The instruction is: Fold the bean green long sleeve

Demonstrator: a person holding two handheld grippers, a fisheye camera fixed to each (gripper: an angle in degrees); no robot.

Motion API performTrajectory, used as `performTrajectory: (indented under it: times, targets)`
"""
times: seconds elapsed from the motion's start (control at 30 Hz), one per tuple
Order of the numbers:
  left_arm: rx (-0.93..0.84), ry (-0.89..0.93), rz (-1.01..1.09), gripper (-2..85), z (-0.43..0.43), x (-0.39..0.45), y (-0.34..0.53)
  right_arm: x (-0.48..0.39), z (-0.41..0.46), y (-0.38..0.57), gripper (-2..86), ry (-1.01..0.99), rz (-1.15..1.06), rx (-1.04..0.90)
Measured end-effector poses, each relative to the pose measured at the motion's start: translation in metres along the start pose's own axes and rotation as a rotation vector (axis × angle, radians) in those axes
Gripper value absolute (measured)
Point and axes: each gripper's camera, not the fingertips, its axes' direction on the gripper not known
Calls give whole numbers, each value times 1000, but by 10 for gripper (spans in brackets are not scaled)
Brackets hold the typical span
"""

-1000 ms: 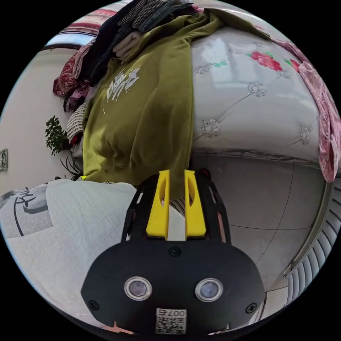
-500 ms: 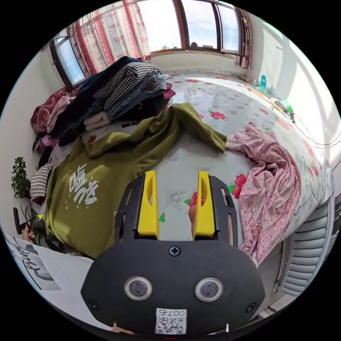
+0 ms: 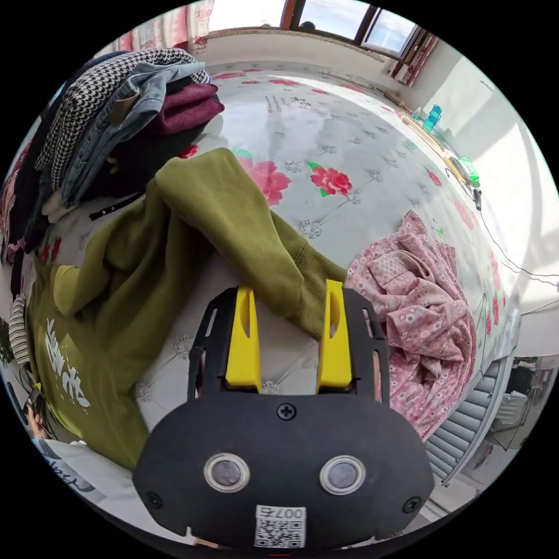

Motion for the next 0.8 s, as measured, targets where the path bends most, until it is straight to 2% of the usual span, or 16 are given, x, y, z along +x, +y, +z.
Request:
performTrajectory:
  times: [0.03, 0.07, 0.2, 0.27, 0.37, 0.47, 0.6, 0.7, 0.8]
  targets:
    - [-8, -11, -12, -9, 3, -1, -8, -2, 12, -8, 115, 8, 1, -89]
    - [-21, -9, -21, -9, 7, -2, -16, -5, 7, -9, 103, 13, -26, -57]
    - [-41, -17, -17, -10, 13, -1, -37, 14, -63, 4, 85, 99, -9, 168]
    - [-48, -60, 32, -10, 15, 4, -46, 58, -128, 26, 92, 182, 89, 290]
    - [-128, -120, 115, -10, 38, 2, -55, 128, -171, 42, 125, 128, 195, 210]
    - [-145, -88, 179, -10, 41, -7, -61, 146, -180, 60, 149, 69, 173, 145]
    - [-119, -21, 134, -10, 23, -25, -63, 121, -178, 87, 147, 90, 180, 229]
    - [-8, 50, 103, -10, -12, -41, -61, 117, -163, 104, 136, 104, 355, 285]
    - [58, 67, 89, -10, -38, -64, -62, 138, -140, 112, 120, 37, 495, 204]
